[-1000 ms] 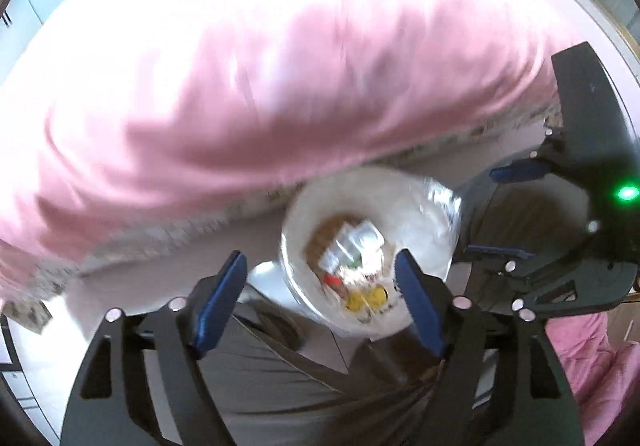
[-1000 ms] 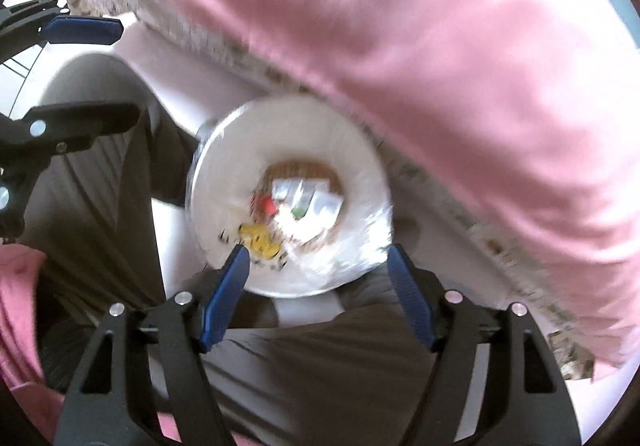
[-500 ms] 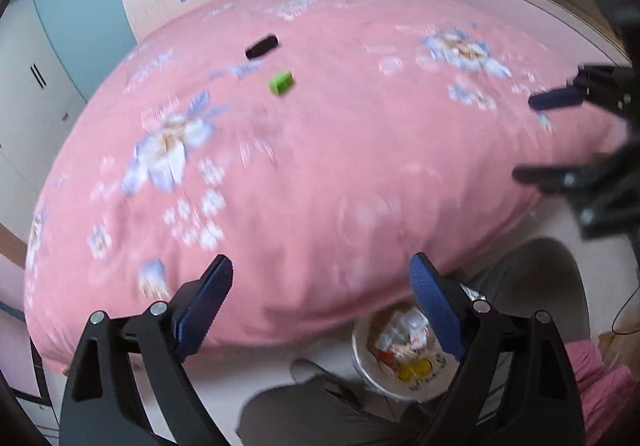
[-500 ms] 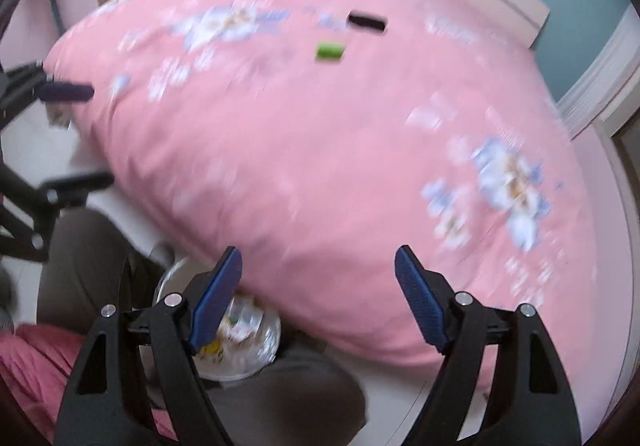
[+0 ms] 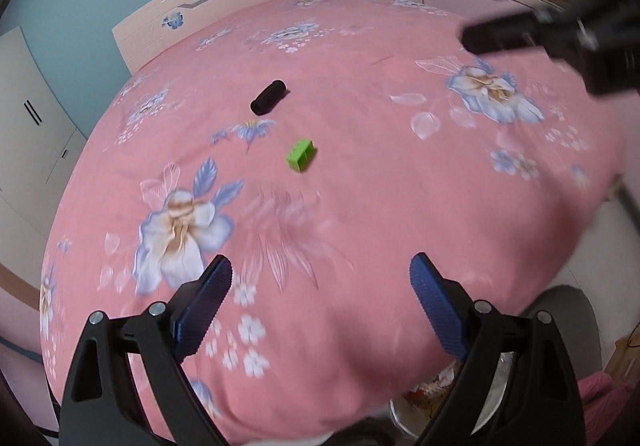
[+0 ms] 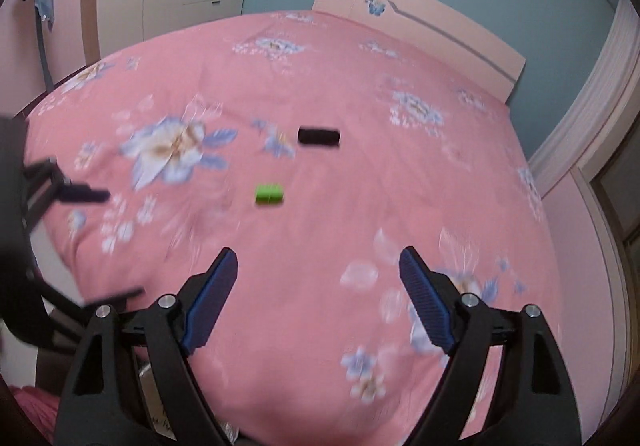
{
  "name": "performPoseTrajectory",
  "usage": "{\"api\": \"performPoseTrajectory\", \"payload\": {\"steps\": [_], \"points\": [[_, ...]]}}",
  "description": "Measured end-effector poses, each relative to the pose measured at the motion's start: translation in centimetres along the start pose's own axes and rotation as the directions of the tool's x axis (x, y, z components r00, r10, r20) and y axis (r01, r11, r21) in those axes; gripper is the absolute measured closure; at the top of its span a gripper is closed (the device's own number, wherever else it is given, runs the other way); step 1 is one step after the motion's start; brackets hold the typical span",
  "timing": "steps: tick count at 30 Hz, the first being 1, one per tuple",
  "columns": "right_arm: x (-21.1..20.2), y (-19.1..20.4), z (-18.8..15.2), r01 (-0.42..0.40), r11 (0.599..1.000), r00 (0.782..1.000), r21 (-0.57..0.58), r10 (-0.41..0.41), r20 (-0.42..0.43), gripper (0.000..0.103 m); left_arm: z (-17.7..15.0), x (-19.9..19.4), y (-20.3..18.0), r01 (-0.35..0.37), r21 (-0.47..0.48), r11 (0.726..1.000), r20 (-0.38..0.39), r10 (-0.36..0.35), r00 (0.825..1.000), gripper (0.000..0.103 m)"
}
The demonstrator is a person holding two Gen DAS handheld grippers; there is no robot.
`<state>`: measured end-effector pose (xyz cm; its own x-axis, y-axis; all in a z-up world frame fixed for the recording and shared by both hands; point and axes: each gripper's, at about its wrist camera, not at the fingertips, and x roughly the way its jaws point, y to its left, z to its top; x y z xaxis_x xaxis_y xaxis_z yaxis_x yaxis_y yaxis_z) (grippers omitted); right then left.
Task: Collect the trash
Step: 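Move both tools over the bed toward the green brick and black tube, then grasp the green brick with the left tool while the right tool grasps the black foam tube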
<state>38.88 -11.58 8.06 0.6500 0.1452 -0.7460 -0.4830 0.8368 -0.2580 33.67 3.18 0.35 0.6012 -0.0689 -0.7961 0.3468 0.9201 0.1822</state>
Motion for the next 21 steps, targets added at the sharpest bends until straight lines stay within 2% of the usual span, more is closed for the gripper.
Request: {"api": "performPoseTrajectory", "payload": {"steps": [7, 11, 16, 21], "points": [[6.2, -1.9, 6.7, -0.039, 0.999, 0.999, 0.032, 0.040, -0.020, 0.020, 3.1, 5.4, 1.7, 0.025, 0.003, 1.000, -0.026, -0.025, 0.999, 0.011], [11.3, -3.6, 10.6, -0.096, 0.985, 0.991, 0.140, 0.107, -0.074, 0.020, 4.8, 9.2, 2.7, 0.040, 0.024, 0.999, -0.016, -0.040, 0.999, 0.011], [19.0, -5.3, 14.9, -0.104, 0.956, 0.975, 0.276, 0.153, -0.160, 0.020, 6.2, 13.6, 3.5, 0.069, 0.042, 0.997, -0.007, -0.069, 0.998, 0.011], [28.2, -5.9, 17.4, -0.081, 0.913, 0.939, 0.400, 0.204, -0.276, 0.020, 7.2, 17.7, 3.9, 0.109, 0.102, 0.989, 0.012, -0.111, 0.994, 0.011]]}}
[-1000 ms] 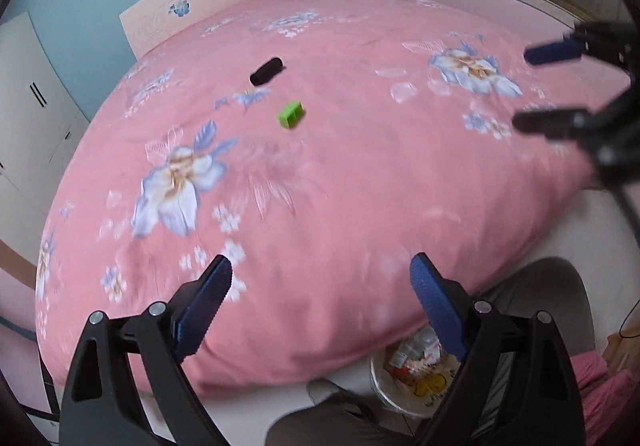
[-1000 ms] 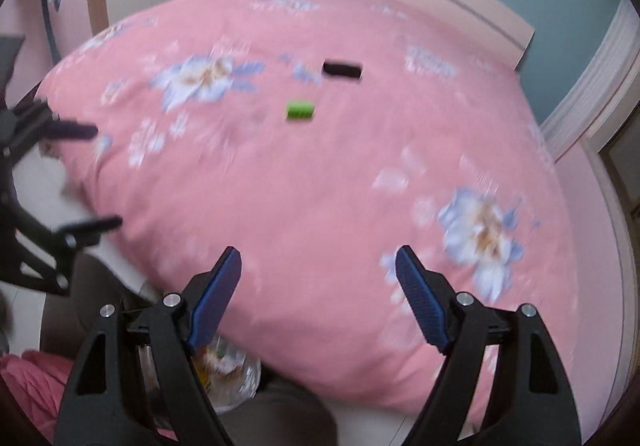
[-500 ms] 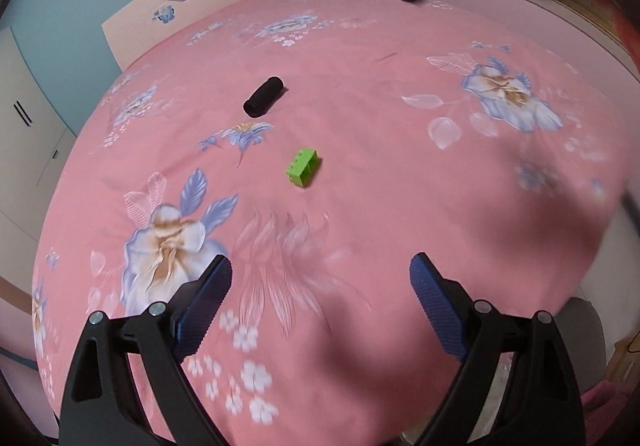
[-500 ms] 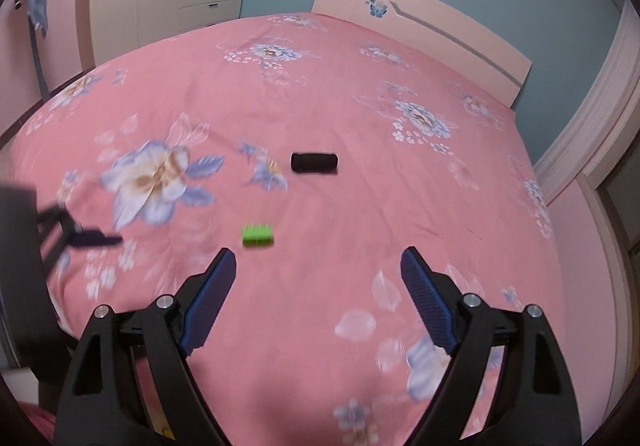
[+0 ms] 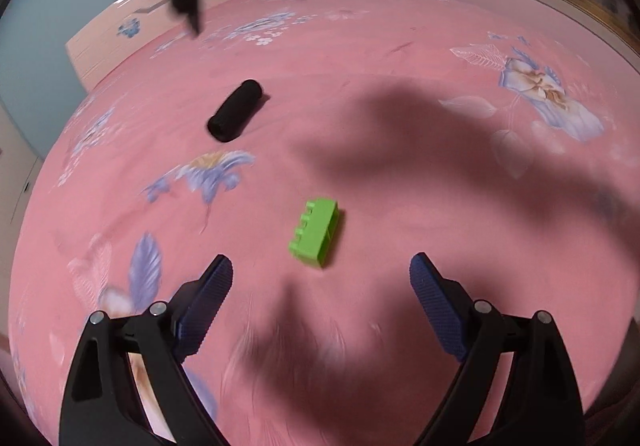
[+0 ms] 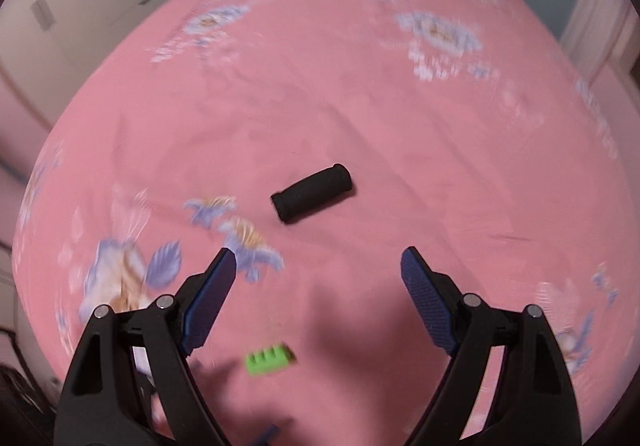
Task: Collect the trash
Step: 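Grasp the green brick with the left tool while the right tool grasps the black foam tube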
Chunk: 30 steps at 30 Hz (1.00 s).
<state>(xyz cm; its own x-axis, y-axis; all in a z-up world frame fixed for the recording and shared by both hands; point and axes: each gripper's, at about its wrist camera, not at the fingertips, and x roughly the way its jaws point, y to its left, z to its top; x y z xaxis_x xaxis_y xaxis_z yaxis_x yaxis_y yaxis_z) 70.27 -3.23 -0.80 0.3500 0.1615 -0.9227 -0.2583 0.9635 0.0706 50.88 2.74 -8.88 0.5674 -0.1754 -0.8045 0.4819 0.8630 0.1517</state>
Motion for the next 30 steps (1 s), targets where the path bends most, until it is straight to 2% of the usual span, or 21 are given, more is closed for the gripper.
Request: {"api": "performPoseTrajectory", "payload": {"steps": [3, 5, 7, 9, 11, 13, 15, 17, 18, 21, 25, 30], "points": [[4.8, -0.4, 2.4, -0.009, 0.995, 0.997, 0.101, 0.017, -0.082, 0.020, 0.4, 2.0, 0.4, 0.033, 0.029, 0.999, 0.004, -0.033, 0.999, 0.012], [7.5, -0.6, 3.6, -0.016, 0.986, 0.992, 0.166, 0.037, -0.125, 0.020, 0.6, 3.0, 0.7, 0.055, 0.044, 0.998, 0.007, -0.055, 0.998, 0.017], [10.0, -0.9, 4.6, -0.025, 0.973, 0.986, 0.227, 0.062, -0.158, 0.020, 0.8, 4.2, 1.0, 0.072, 0.051, 0.996, -0.012, -0.071, 0.997, 0.030], [12.1, -1.0, 5.2, -0.030, 0.960, 0.980, 0.279, 0.084, -0.183, 0.020, 0.8, 5.1, 1.6, 0.115, 0.026, 0.993, -0.019, -0.114, 0.993, 0.034], [13.5, -1.0, 5.6, -0.033, 0.952, 0.976, 0.306, 0.096, -0.194, 0.020, 1.0, 5.6, 2.4, 0.163, -0.015, 0.987, -0.010, -0.163, 0.987, 0.044], [14.6, -0.7, 5.8, -0.037, 0.949, 0.974, 0.313, 0.105, -0.201, 0.025, 1.1, 6.0, 2.8, 0.183, -0.047, 0.982, -0.012, -0.184, 0.983, 0.064], [15.3, 0.1, 5.6, 0.020, 0.964, 0.975, 0.265, 0.040, -0.220, 0.038, 1.1, 6.1, 2.9, 0.202, -0.056, 0.978, -0.015, -0.203, 0.979, 0.080], [15.6, 0.5, 5.3, 0.051, 0.977, 0.975, 0.207, -0.005, -0.220, 0.041, 0.9, 6.0, 2.7, 0.196, -0.056, 0.979, -0.015, -0.197, 0.980, 0.080], [15.5, 0.6, 5.0, 0.052, 0.982, 0.978, 0.183, -0.013, -0.207, 0.047, 0.8, 5.9, 2.7, 0.191, -0.057, 0.980, -0.017, -0.192, 0.981, 0.080], [14.7, 0.7, 4.4, 0.033, 0.993, 0.985, 0.117, -0.012, -0.171, 0.048, 0.6, 5.5, 2.5, 0.180, -0.076, 0.981, -0.017, -0.182, 0.983, 0.080], [12.9, 0.8, 3.0, 0.064, 0.997, 0.991, 0.032, -0.060, -0.117, 0.049, 0.0, 4.7, 2.5, 0.169, -0.121, 0.978, -0.025, -0.173, 0.985, 0.080], [9.2, -0.3, 0.9, 0.033, 0.999, 0.997, -0.019, -0.034, -0.068, 0.049, -1.0, 2.1, 2.8, 0.135, -0.184, 0.974, -0.037, -0.145, 0.989, 0.080]]}}
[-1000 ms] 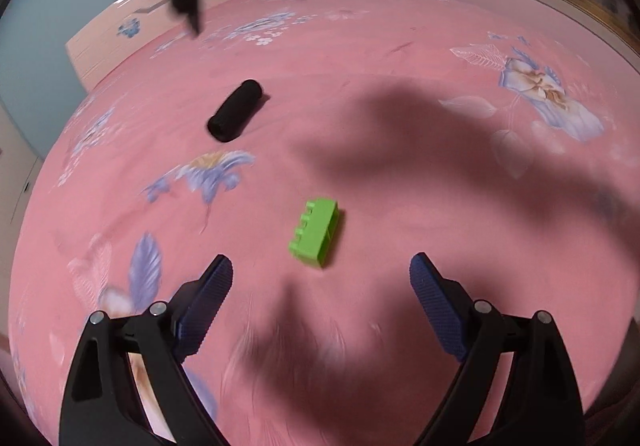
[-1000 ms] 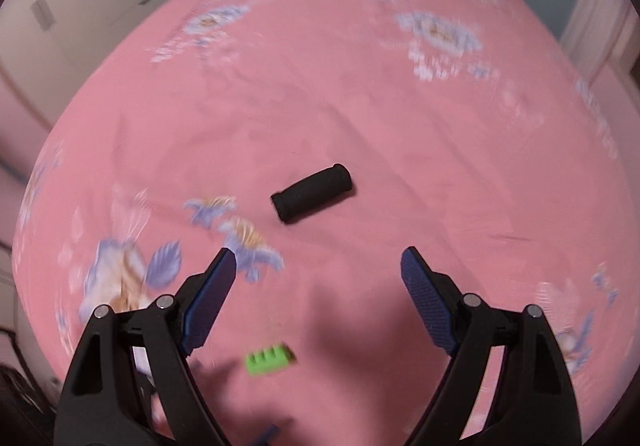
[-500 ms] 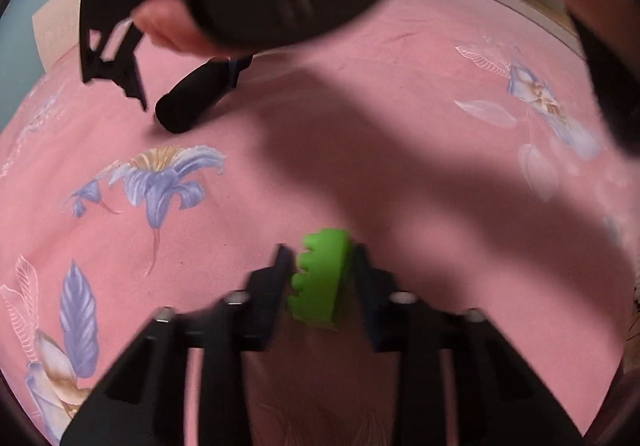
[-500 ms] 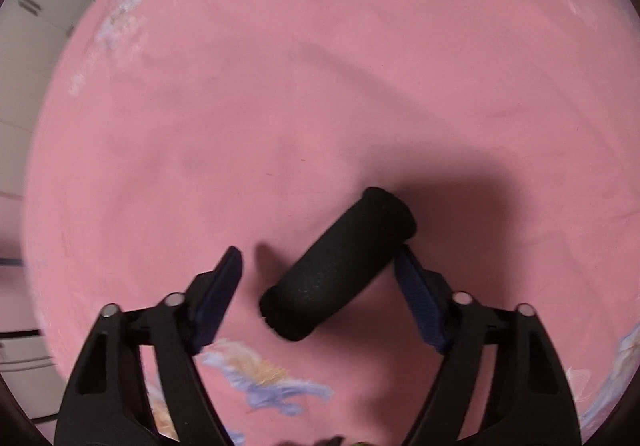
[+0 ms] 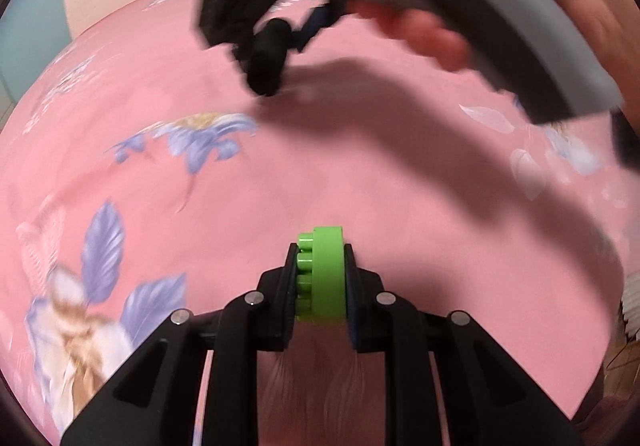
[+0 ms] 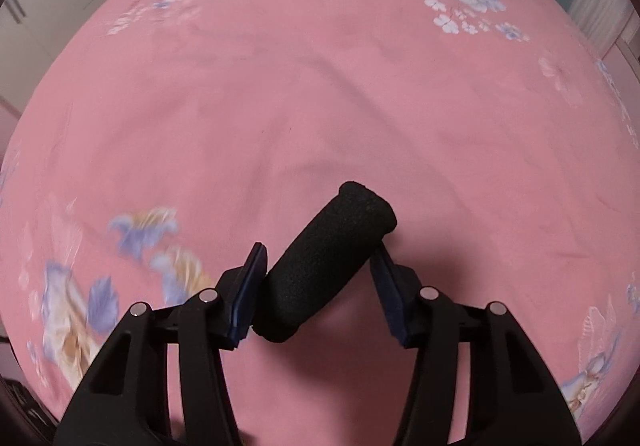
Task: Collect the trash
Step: 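Grasp the green brick with the left tool while the right tool grasps the black foam tube, then carry the green brick and black tube down over the bin with both tools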
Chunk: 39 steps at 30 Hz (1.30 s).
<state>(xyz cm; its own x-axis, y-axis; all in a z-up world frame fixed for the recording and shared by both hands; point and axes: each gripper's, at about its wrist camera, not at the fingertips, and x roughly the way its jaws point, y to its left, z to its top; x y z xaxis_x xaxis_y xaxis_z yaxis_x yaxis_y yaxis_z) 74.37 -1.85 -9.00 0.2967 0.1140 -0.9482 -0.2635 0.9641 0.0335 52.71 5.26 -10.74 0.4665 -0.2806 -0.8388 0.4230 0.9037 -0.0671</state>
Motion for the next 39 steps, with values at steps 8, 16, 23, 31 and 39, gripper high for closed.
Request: {"api": "performPoseTrajectory", "payload": {"steps": [8, 16, 23, 31, 39], "points": [[-10.2, -1.6, -5.4, 0.036, 0.996, 0.994, -0.080, -0.028, 0.102, 0.049, 0.6, -7.4, 0.5, -0.117, -0.092, 0.989, 0.027, 0.120, 0.992, 0.080], [-21.9, -1.5, -12.8, 0.103, 0.981, 0.972, -0.163, -0.064, 0.225, 0.049, 1.2, -16.8, -0.7, -0.189, -0.169, 0.967, 0.077, 0.204, 0.976, 0.080], [-32.0, -0.5, -20.4, 0.150, 0.964, 0.935, -0.218, -0.066, 0.348, 0.049, 0.6, -25.5, -5.1, -0.269, -0.136, 0.953, 0.154, 0.289, 0.945, 0.080], [-39.8, 0.2, -28.6, 0.182, 0.951, 0.897, -0.252, -0.055, 0.438, 0.049, -1.1, -33.5, -10.0, -0.323, -0.112, 0.940, 0.253, 0.341, 0.905, 0.080], [-43.8, 1.3, -34.8, 0.211, 0.940, 0.867, -0.267, -0.054, 0.496, 0.049, -3.6, -38.5, -14.9, -0.362, -0.063, 0.930, 0.321, 0.362, 0.875, 0.080]]}}
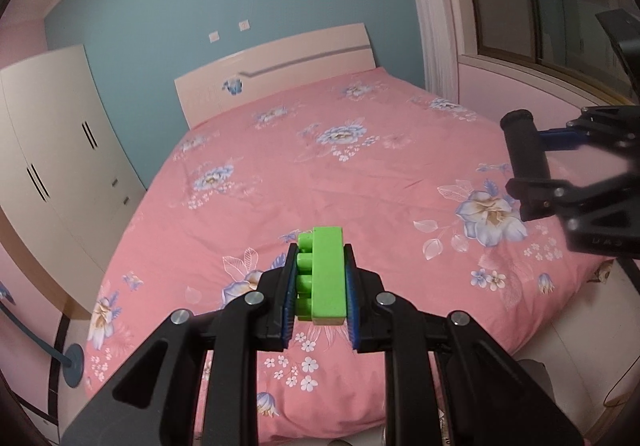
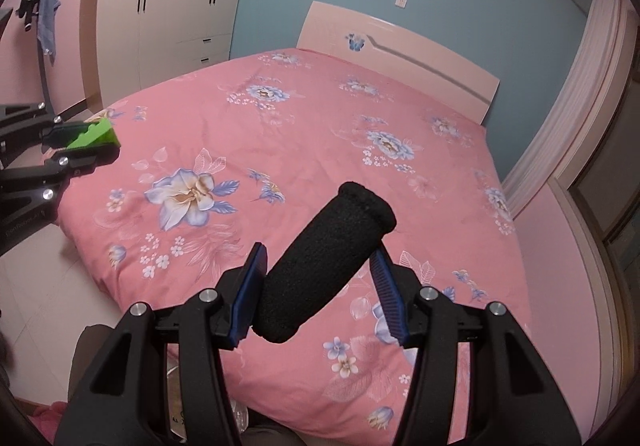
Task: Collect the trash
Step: 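Carry the green brick and black tube down over the bin with both tools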
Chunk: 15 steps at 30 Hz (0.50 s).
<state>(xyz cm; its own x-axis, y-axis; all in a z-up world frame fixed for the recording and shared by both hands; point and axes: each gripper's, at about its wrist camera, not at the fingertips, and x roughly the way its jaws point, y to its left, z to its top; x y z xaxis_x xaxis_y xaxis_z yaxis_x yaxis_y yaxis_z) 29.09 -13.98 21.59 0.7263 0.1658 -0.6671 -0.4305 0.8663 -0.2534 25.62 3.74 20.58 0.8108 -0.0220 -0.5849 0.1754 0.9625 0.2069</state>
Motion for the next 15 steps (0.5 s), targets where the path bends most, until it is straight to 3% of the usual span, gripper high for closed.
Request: {"api": "performPoseTrajectory", "payload": {"steps": [15], "points": [[-3.9, 3.4, -4.2, 0.007, 0.999, 1.000, -0.035, -0.006, 0.020, 0.049, -4.2, -4.0, -1.6, 0.001, 0.009, 1.000, 0.022, -0.001, 1.000, 0.080]]}}
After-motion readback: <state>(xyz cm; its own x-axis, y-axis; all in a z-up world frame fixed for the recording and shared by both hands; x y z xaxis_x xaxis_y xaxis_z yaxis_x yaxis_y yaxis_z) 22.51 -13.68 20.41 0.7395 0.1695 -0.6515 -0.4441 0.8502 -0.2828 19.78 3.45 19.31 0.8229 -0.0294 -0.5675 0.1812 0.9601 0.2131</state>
